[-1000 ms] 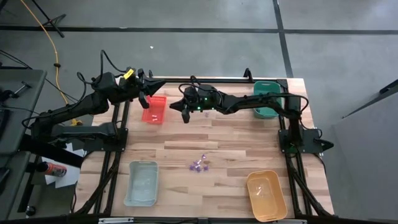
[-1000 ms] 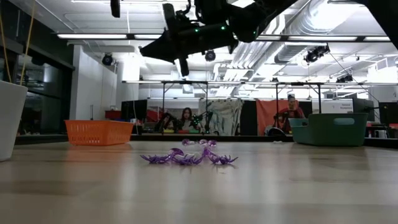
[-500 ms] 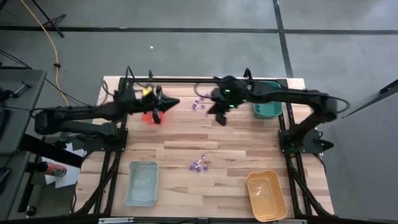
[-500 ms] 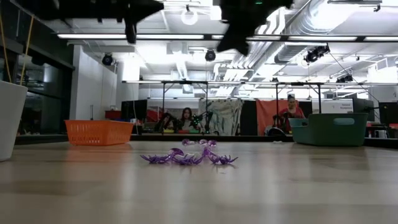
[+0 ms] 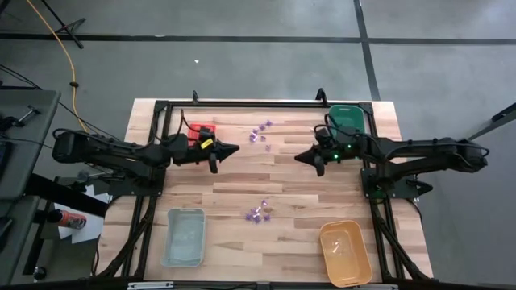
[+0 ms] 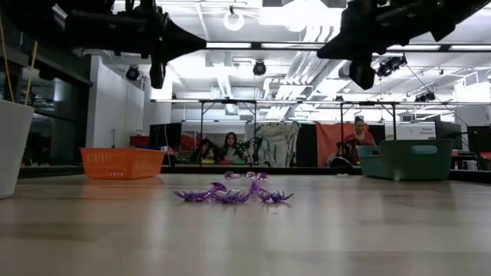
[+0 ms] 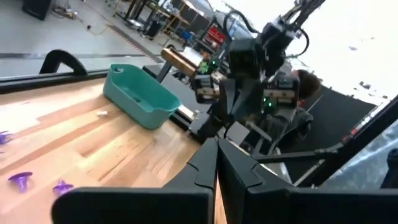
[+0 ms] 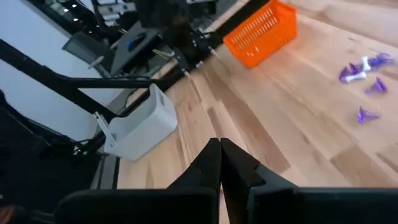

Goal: Sort Halloween decoration
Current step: Put the white bone toy into the orange bin

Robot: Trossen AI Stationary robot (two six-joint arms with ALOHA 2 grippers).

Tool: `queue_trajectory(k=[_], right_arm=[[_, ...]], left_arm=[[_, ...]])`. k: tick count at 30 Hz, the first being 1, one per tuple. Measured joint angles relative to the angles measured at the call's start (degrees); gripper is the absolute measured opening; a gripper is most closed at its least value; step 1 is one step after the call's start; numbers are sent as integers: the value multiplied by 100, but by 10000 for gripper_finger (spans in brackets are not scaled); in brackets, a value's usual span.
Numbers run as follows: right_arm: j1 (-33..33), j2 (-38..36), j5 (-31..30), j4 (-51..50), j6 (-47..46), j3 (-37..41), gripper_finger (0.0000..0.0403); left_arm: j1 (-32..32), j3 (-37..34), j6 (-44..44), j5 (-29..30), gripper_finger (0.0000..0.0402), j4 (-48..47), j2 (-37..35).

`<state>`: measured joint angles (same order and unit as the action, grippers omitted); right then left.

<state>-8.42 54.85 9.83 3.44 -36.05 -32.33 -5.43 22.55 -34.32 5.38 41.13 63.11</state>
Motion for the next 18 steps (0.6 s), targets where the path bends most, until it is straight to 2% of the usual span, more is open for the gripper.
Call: queue_trajectory(k=[5, 9, 14, 18], right_arm=[[238, 41, -132, -561, -2, -270, 0], [341, 217, -769, -1861, -51, -984, 0], [371, 628, -1660, -4198, -987, -1884, 0], [371, 952, -1882, -5613, -2161, -2039, 0]], left_arm=[[-18, 3, -15, 25, 0, 261, -2], [-76, 86, 236, -27, 0, 182, -4], [-136, 216, 563, -71, 0, 177, -4], [-142, 236, 793, -242, 0, 156, -4]])
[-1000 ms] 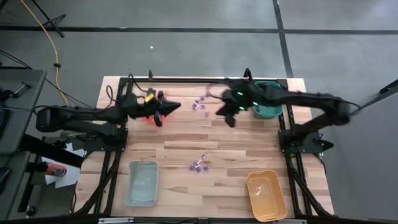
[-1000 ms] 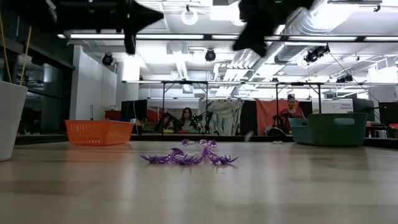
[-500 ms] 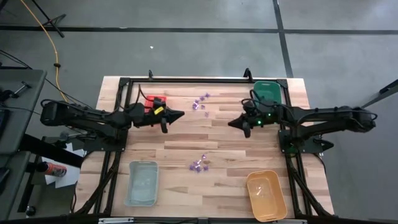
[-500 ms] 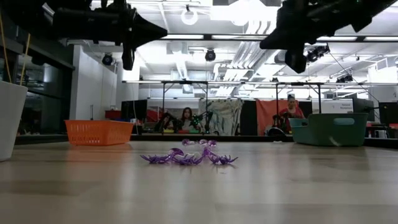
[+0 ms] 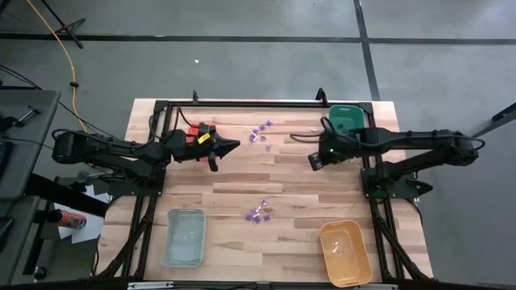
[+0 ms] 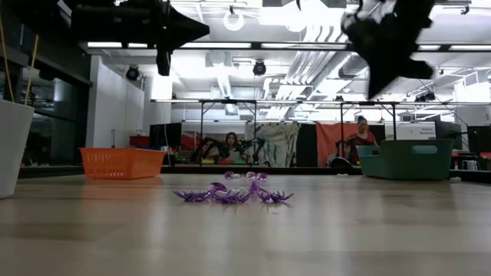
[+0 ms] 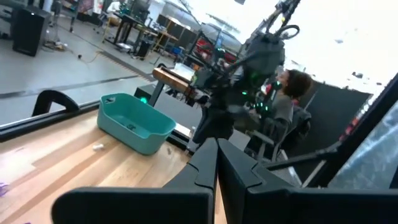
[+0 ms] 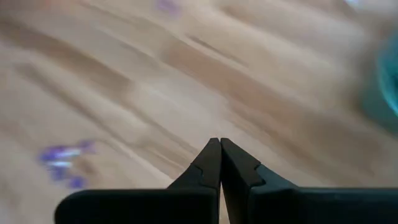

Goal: Sort Halloween decoration
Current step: Put the white bone toy into the orange bin

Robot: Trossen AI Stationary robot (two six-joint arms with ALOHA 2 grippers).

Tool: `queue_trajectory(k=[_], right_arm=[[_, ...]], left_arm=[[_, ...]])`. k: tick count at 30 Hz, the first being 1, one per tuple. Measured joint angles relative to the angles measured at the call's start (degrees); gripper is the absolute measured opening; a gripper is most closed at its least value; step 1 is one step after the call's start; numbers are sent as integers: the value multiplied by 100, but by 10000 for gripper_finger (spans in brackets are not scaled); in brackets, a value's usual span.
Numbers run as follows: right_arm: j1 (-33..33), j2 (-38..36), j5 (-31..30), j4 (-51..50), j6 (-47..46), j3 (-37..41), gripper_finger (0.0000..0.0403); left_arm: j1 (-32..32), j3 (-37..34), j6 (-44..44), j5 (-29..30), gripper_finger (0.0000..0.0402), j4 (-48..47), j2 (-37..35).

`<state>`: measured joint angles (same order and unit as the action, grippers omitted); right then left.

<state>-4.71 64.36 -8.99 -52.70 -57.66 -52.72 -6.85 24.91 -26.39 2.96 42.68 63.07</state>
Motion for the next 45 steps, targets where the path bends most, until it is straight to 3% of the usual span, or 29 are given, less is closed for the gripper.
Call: queue_trajectory(k=[6, 16, 25, 36, 41, 45], right_arm=[[-63, 372, 251, -1112, -1545, 607, 0], [-1195, 432, 36, -1115, -1803, 1504, 0], [-1718, 432, -116, -903, -1559, 1668, 13], [-1942, 538, -6, -834, -1457, 1741, 134], [-2104, 1049, 99, -674, -410, 1743, 140], [-2209, 1460, 58, -690, -318, 1743, 140]], left_arm=[[-2, 0, 108, -146, 0, -153, 0], [-2, 0, 111, -117, 0, -134, 0], [-2, 0, -53, -77, 0, -119, 0], [-2, -2, -46, -55, 0, -123, 0], [-2, -2, -44, -55, 0, -125, 0], [-2, -2, -48, -55, 0, -125, 0]])
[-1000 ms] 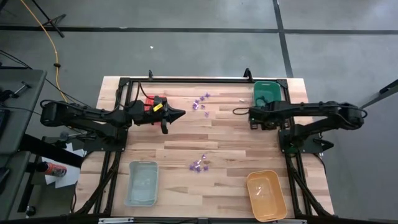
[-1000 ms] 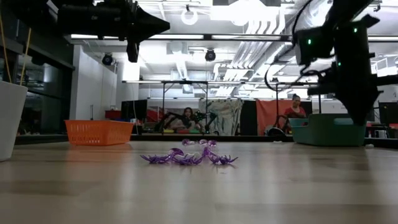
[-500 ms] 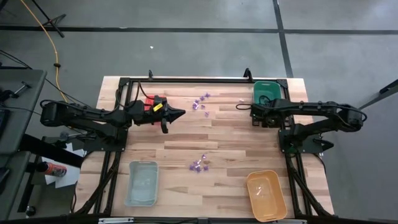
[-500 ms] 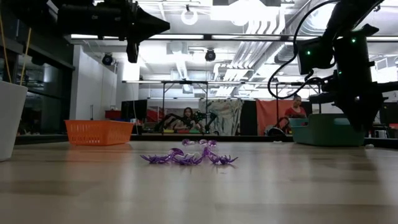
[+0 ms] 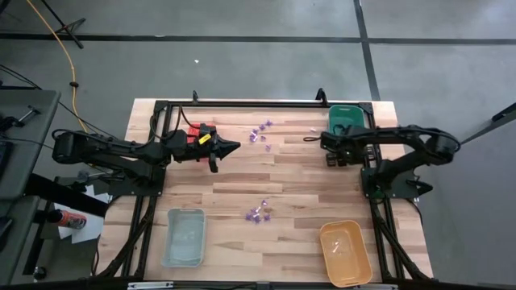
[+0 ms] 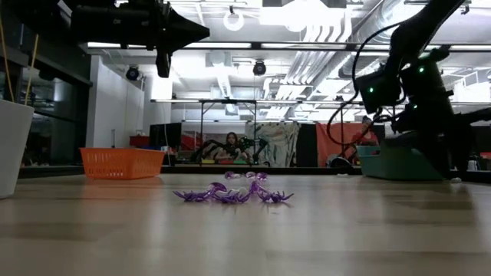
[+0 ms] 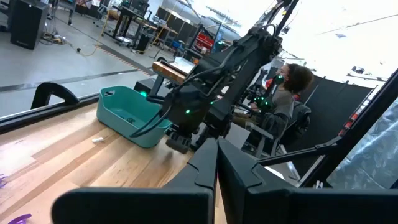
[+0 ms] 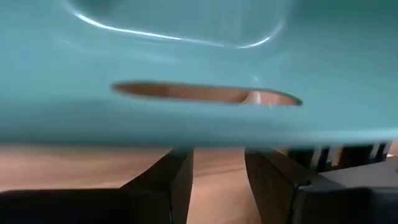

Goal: Sort Halloween decoration
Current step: Put the white bone toy into the orange bin

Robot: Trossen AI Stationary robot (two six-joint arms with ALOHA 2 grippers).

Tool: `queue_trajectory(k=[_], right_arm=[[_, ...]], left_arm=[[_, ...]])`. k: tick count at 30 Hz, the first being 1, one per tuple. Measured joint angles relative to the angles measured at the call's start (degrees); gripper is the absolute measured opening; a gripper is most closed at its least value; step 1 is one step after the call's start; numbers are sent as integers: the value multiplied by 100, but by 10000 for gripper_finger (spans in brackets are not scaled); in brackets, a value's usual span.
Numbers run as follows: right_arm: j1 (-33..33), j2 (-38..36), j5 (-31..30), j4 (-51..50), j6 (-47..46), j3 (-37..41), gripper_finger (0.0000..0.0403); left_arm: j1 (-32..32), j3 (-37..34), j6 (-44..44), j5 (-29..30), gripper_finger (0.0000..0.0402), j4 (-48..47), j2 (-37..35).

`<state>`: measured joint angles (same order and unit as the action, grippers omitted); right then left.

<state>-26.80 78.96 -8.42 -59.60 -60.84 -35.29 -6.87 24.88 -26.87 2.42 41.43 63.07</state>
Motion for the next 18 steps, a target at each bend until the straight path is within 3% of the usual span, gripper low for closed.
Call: queue_trajectory(k=[7, 18], right_arm=[[-23, 383, 30, 69, 585, 0, 140], [-23, 402, -209, 213, 1669, 0, 140]], left_arm=[[0, 0, 2, 0, 0, -2, 0], [0, -2, 6, -2, 0, -2, 0]])
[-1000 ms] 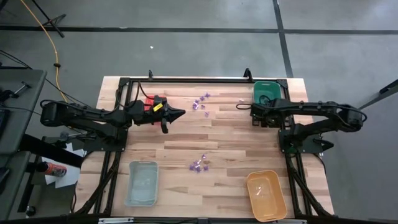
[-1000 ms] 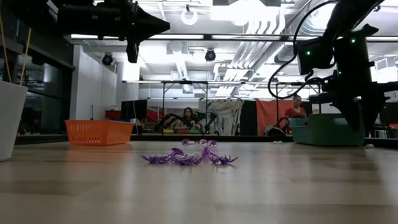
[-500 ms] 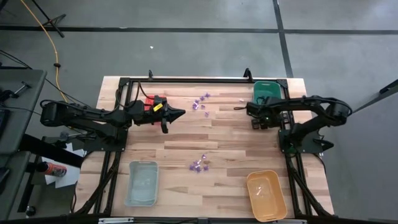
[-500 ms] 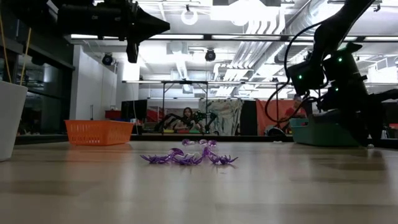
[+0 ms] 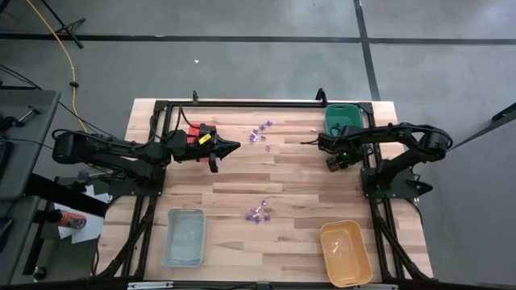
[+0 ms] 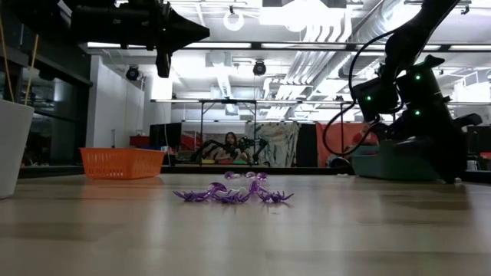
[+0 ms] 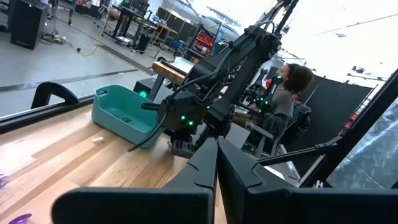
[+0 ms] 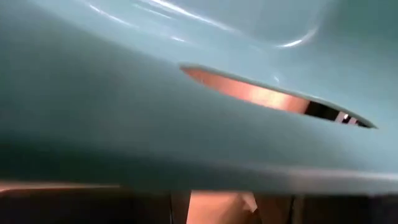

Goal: Sort Halloween decoration
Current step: Put the white bone toy into the orange bin

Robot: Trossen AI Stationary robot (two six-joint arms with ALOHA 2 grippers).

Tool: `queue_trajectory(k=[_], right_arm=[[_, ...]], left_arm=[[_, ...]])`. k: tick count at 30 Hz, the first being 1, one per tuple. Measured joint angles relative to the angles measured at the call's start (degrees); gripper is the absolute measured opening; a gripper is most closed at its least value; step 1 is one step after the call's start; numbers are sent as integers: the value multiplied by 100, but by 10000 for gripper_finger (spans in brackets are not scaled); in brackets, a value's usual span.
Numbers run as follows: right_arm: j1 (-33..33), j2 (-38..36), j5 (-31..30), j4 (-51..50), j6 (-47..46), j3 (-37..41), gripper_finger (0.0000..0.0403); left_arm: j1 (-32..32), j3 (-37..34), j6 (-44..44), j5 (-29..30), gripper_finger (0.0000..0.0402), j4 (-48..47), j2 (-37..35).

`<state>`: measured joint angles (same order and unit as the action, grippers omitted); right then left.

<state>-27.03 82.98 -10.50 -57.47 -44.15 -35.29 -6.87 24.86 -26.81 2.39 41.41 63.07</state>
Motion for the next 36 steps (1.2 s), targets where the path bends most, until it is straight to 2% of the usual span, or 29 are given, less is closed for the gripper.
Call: queue_trajectory(k=[9, 28, 36], right_arm=[[0, 2, -90, 141, 279, 0, 140], [0, -15, 483, 182, 862, -19, 140], [7, -13, 812, 163, 886, -399, 140]], left_arm=[[0, 0, -9, 0, 0, 0, 0], [0, -1, -15, -2, 0, 0, 0], [0, -1, -15, -2, 0, 0, 0]])
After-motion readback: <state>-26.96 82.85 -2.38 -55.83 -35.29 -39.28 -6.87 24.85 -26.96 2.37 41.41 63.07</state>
